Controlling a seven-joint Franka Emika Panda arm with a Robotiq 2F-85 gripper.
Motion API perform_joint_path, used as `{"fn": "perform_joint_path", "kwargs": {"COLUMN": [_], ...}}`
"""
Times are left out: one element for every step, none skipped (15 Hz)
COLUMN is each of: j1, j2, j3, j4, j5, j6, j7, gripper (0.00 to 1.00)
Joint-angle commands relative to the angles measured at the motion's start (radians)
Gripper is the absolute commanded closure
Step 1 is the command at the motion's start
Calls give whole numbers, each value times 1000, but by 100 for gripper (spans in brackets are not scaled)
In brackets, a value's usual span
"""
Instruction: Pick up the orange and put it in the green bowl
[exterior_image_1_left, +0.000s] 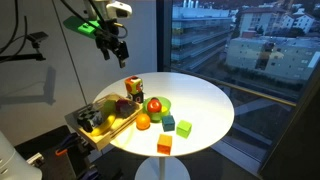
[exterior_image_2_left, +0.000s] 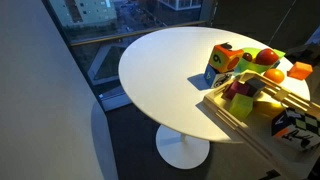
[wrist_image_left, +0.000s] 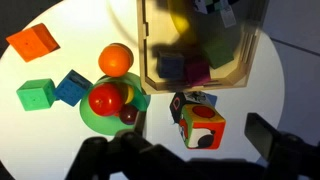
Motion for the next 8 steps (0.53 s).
{"fn": "perform_joint_path", "kwargs": {"j1": [-16, -16, -16, -16, -16, -16, -18, -20], "j2": [2, 1, 1, 1, 1, 1, 5, 13], "j3": [14, 14, 14, 14, 14, 14, 19, 26], "j4": [3, 3, 3, 3, 3, 3, 7, 13], "j5": [9, 9, 9, 9, 9, 9, 4, 2], "j6": [-4, -4, -4, -4, -4, -4, -7, -7], "j7": [-7, -7, -7, -7, -7, -7, 0, 16], "gripper": [0, 0, 0, 0, 0, 0, 0, 0]}}
